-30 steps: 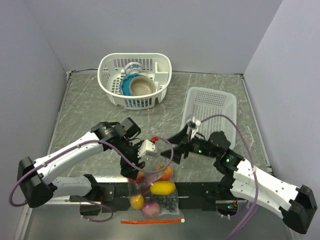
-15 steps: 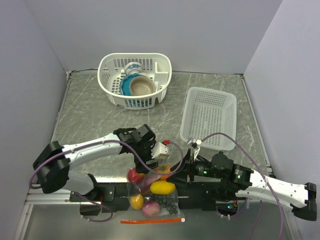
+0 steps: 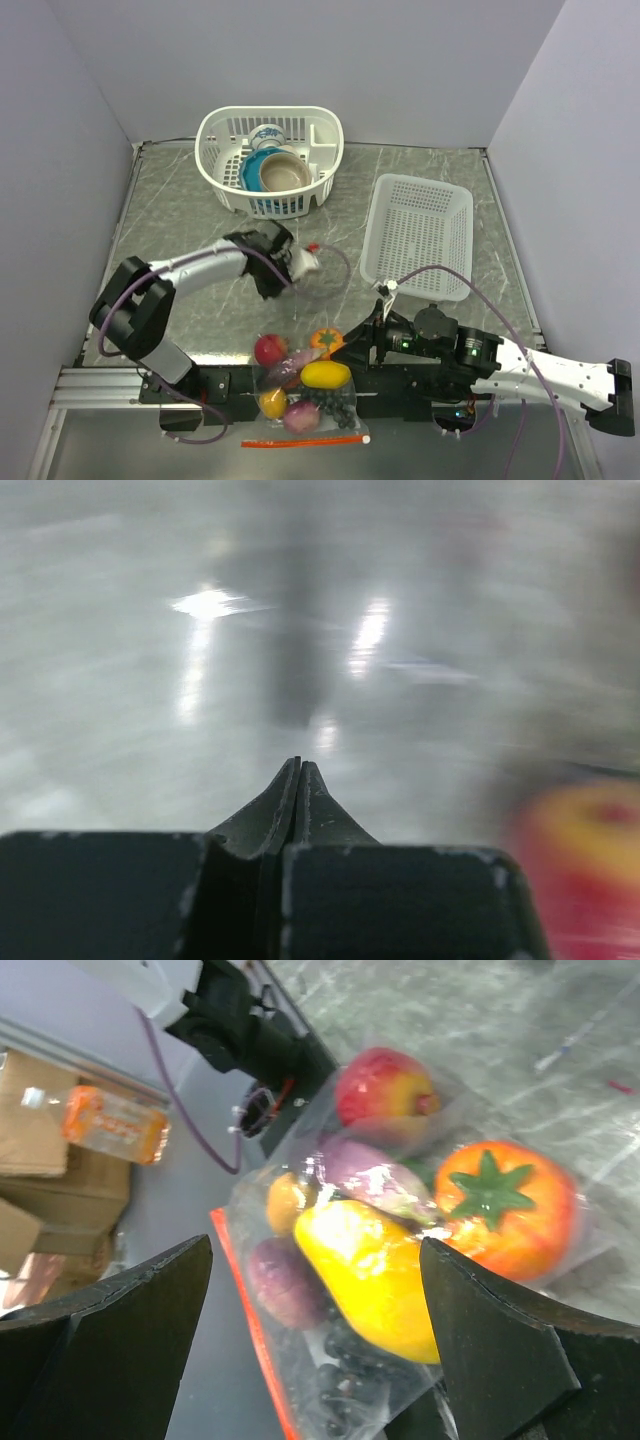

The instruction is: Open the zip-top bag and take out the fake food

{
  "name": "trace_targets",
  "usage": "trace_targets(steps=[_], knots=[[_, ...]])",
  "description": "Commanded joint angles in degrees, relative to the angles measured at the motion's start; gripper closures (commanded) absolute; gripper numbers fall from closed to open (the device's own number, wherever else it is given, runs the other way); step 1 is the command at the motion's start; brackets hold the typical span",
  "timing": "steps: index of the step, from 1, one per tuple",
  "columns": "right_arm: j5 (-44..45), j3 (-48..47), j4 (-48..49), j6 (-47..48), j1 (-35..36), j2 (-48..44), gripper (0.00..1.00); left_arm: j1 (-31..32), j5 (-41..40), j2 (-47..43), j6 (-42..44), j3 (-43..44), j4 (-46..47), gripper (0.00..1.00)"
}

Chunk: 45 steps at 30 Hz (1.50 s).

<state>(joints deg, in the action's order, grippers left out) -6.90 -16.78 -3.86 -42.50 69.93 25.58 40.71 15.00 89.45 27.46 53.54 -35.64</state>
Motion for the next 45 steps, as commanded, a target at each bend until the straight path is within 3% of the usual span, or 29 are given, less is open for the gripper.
trace_targets(steps=[1,3,5,6,9,14,20,25,29,33,38,41,42,45], knots=[[4.34,-3.87,-4.48,1.55,0.47,-1.32,0.08,-11.58,0.26,2.39,4.52,8.06,-1.24,0.99],[4.87,-4.05,-8.07,0.41,0.38,-2.99,0.08,-13.54,4.14,1.87,4.7,12.98,-4.78,0.95],[5.67,-4.4,-11.68,-1.26,0.38,-3.35,0.07,-13.9,8.18,-0.5,5.84,16.75,-11.19,0.8],[5.06,-4.32,-14.74,-3.36,0.38,-2.74,0.08,-13.81,9.85,-1.55,6.11,17.82,-13.56,0.67],[-0.03,-2.13,-15.05,-7.85,0.99,-0.11,0.11,-13.29,15.57,-6.64,6.37,21.16,-19.11,0.54],[-4.09,1.92,-9.25,-13.21,7.84,8.84,0.13,-8.81,14.97,-12.98,4.01,23.28,-21.14,0.53],[-3.3,-2.29,-13.71,-17.34,21.71,19.23,0.13,-4.85,13.83,-16.58,1.89,21.52,-21.14,0.53],[-3.47,-0.64,-11.18,-21.04,25.6,19.33,0.13,-3.62,13.03,-17.73,1.02,20.55,-20.44,0.53],[-1.02,2.97,-2.41,-24.55,25.69,15.48,0.18,-2.65,11.89,-17.73,0.4,20.2,-19.65,0.53],[1.27,8.5,3.67,-27.72,25.52,12.13,0.38,-1.86,11.19,-17.99,-0.39,20.73,-19.29,0.54],[1.45,11.41,7.72,-30.97,25.34,10.63,0.55,-0.46,10.66,-18.87,-1.88,23.98,-19.38,0.54],[2.58,9.58,5.28,-29.67,24.99,11.15,0.82,0.86,9.7,-19.84,-3.11,25.73,-19.03,0.53],[3.72,8.35,4.22,-28.61,24.64,11.42,0.97,1.21,9.34,-20.01,-3.47,26.09,-18.86,0.53],[2.6,-0.15,0.26,-22.03,18.95,13.35,1.0,3.06,8.12,-20.89,-4.43,28.19,-19.29,0.53]])
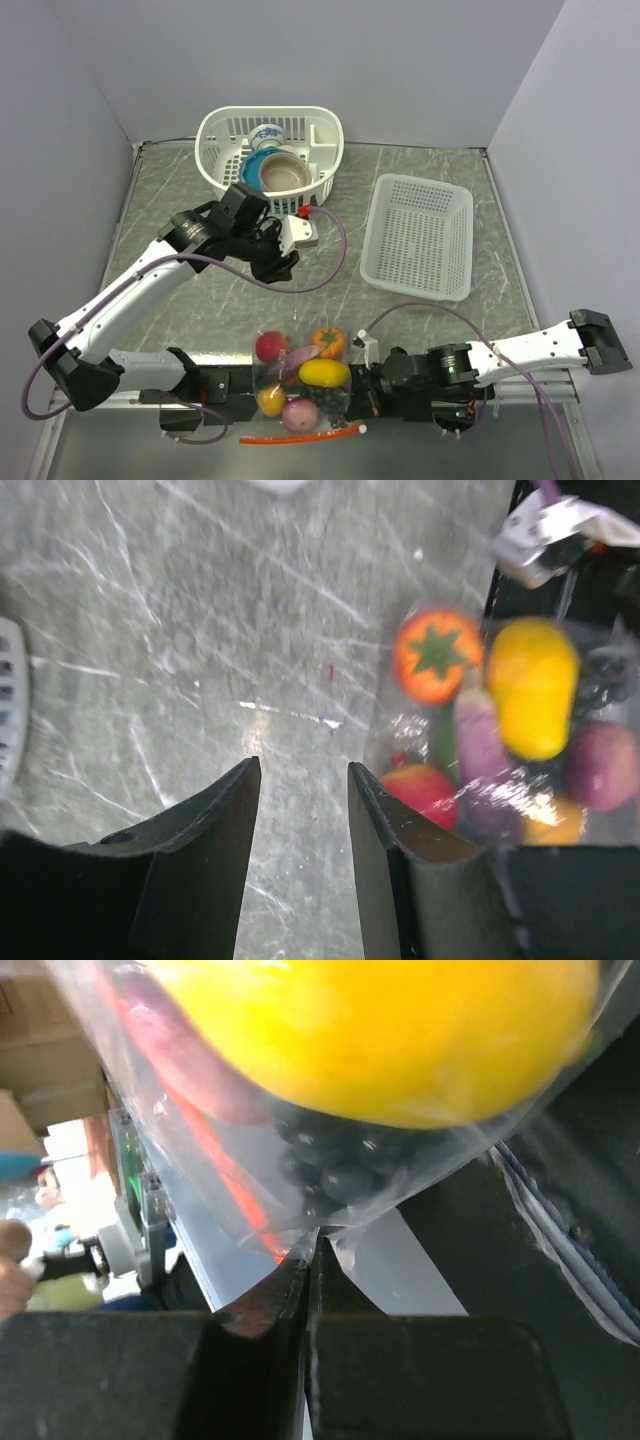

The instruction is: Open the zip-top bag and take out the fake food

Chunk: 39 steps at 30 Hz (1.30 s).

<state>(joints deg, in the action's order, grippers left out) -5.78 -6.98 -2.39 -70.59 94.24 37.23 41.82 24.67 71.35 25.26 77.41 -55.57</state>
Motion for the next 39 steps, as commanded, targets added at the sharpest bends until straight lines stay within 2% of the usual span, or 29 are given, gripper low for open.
trace_targets(steps=[1,2,6,8,9,13,15,18,27,32,39], knots=[[0.26,-11.81,-1.82,7.82,-7.55,2.49,1.0,2.64,-1.64,-2.97,-2.14,5.55,0.38,0.53],[-0.71,-13.83,-3.22,10.88,-12.88,4.32,1.0,2.82,-1.46,-3.06,-1.88,6.35,0.03,0.53],[-6.33,-27.68,-5.25,15.74,-24.41,11.26,1.0,3.26,-0.67,-3.94,-0.48,10.65,-1.47,0.53],[-10.73,-33.07,-7.78,16.18,-28.39,18.09,1.0,3.44,-1.11,-4.38,0.14,11.27,-1.12,0.52],[-12.13,-39.01,-9.28,16.36,-30.49,20.66,1.0,3.61,-1.37,-4.81,0.84,11.62,-1.12,0.52],[-15.57,-55.3,-22.8,17.84,-31.57,37.24,1.0,6.25,-7.67,-6.66,3.39,9.35,-0.59,0.52],[-17.06,-61.1,-28.35,18.55,-31.57,41.32,1.0,7.83,-9.72,-7.97,5.23,7.77,-1.2,0.52],[-17.59,-60.97,-26.19,17.6,-32.09,43.54,1.0,9.24,-11.83,-9.91,6.47,6.45,-2.61,0.52],[-27.16,-59.2,-10.99,6.0,-41.85,42.22,1.0,15.22,-21.32,-16.68,9.37,2.4,-3.32,0.53],[-31.83,-59.99,-3.25,0.19,-42.56,44.94,1.0,16.01,-22.02,-17.56,9.81,-0.41,-1.38,0.53],[-32.01,-58.5,-2.27,0.19,-43.52,43.63,1.0,17.5,-21.59,-16.51,11.39,-4.02,-3.14,0.53]])
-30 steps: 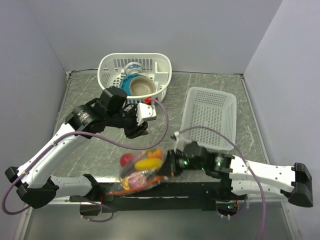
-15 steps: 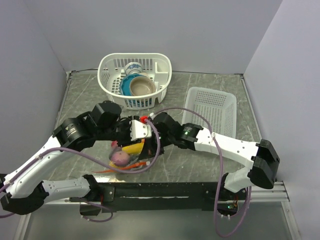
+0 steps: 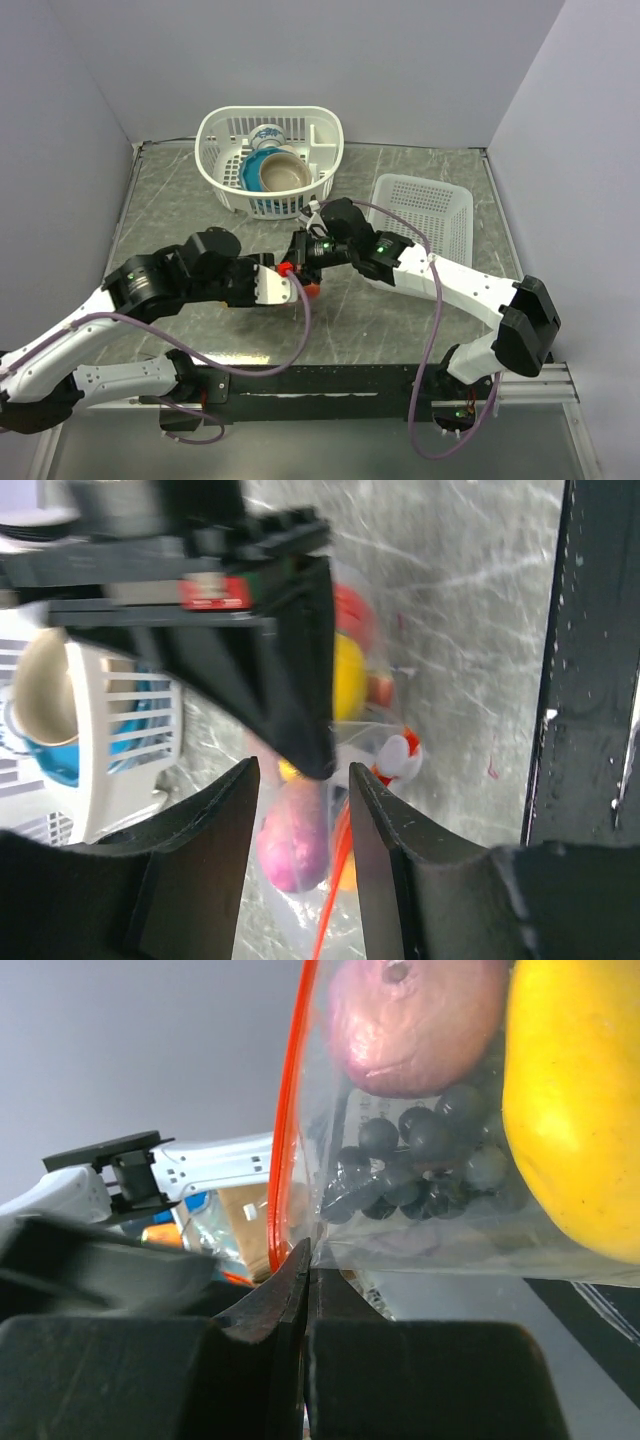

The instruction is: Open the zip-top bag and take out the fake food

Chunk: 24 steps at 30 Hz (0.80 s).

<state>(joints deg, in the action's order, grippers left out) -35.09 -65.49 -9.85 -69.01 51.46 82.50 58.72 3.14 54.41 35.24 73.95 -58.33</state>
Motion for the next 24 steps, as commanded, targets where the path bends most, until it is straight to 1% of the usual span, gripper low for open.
trace_targets(steps=[1,5,7,11,15,19,24], knots=[[-2.79,0.28,5.19,-1.21,-1.27,-1.64,1.0,0.61,-0.23,0.6,1.75,-0.91,-0.73,0.53],[-2.97,0.02,2.65,0.72,-2.07,-1.55,1.0,0.61,-1.11,0.17,4.13,-2.41,-4.5,0.57],[-3.05,0.01,0.98,2.47,-2.85,-1.55,1.0,0.61,-2.25,-0.01,4.48,-1.1,-5.65,0.58],[-3.4,2.21,1.23,3.27,-4.7,-1.99,1.0,0.61,-2.87,-0.27,4.92,4.6,-9.08,0.59],[-3.93,1.69,1.23,3.8,-5.32,-1.29,1.0,0.69,-2.35,-0.36,2.9,6.2,-11.63,0.57],[-4.46,0.28,1.06,3.8,-5.32,-0.85,1.0,0.61,-1.99,-1.15,2.64,2.79,-8.92,0.56],[-3.93,0.1,0.88,3.18,-5.41,-2.16,1.0,0.69,-0.77,-2.03,2.55,-3.89,-5.32,0.56]])
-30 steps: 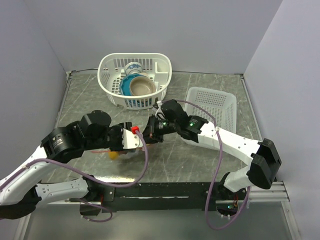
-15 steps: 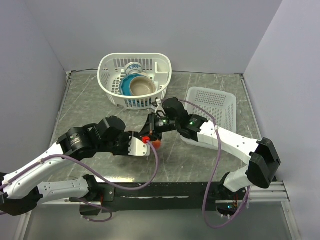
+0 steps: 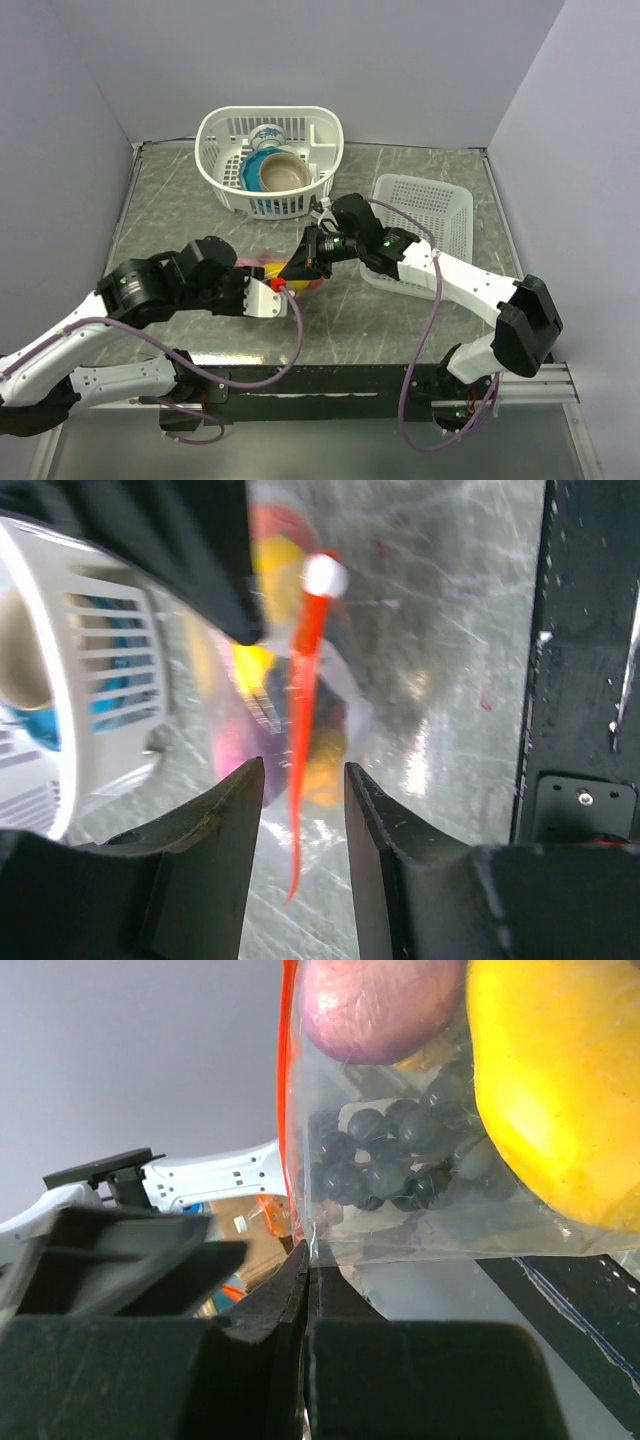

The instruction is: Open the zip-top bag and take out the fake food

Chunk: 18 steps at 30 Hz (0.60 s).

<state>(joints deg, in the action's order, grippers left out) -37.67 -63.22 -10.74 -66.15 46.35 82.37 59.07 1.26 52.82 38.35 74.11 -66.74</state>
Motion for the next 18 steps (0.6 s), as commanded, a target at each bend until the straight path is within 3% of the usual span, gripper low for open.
trace_targets(steps=[1,8,18], knots=[[-1.27,-1.91,2.13,0.15,-0.29,-2.3,1.0,0.26,0.42,-1.13,-0.64,-6.06,4.15,0.56],[-1.35,-1.11,3.71,-1.0,-0.29,-2.39,1.0,0.26,-1.08,-1.84,-1.96,-9.5,12.41,0.56],[-1.88,0.2,5.73,-1.61,-0.12,-2.83,1.0,0.35,-6.09,-0.44,-0.65,-13.28,20.86,0.66]])
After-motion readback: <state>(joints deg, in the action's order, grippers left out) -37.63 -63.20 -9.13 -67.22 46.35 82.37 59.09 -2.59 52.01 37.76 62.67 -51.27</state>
